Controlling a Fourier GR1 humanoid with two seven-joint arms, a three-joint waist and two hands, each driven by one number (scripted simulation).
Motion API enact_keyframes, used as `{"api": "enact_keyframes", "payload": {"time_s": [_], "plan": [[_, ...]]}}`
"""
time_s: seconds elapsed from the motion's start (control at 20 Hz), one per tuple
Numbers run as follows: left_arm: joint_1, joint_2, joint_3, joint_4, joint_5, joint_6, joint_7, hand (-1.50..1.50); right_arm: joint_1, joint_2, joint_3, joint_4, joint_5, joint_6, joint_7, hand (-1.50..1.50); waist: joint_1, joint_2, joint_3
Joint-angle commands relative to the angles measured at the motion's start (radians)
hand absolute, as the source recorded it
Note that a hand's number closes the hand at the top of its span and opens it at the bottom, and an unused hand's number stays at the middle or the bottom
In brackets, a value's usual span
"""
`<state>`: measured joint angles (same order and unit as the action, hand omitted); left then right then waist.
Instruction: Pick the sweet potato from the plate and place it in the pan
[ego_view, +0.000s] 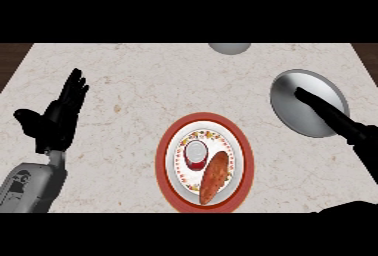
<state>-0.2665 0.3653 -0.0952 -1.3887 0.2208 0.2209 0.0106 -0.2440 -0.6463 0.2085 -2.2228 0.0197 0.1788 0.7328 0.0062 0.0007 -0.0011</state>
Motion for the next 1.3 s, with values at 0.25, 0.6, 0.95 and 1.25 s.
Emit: {"api": "enact_keyframes", "payload": {"time_s": [0.25, 0.6, 0.95, 1.25], "plan": [[0.028, -0.008, 0.037, -0.031, -0.020, -0.043, 0.031, 0.00, -0.160, 0.227, 0.216, 0.065, 0.125, 0.019, 0.145, -1.50, -0.001, -0.001, 0.000], [0.053, -0.019, 0.071, -0.038, -0.037, -0.070, 0.009, 0.00, -0.014, 0.252, 0.230, 0.044, 0.205, 0.053, 0.180, -1.50, -0.008, -0.001, 0.001], [0.034, -0.084, 0.051, -0.036, -0.098, -0.037, 0.017, 0.00, -0.050, 0.347, 0.282, 0.168, 0.331, 0.069, 0.243, -1.50, -0.005, -0.001, 0.001], [0.010, -0.070, 0.098, -0.058, -0.088, -0.085, 0.067, 0.00, -0.024, 0.352, 0.202, 0.254, 0.267, 0.171, 0.108, -1.50, -0.006, -0.001, 0.001]]}}
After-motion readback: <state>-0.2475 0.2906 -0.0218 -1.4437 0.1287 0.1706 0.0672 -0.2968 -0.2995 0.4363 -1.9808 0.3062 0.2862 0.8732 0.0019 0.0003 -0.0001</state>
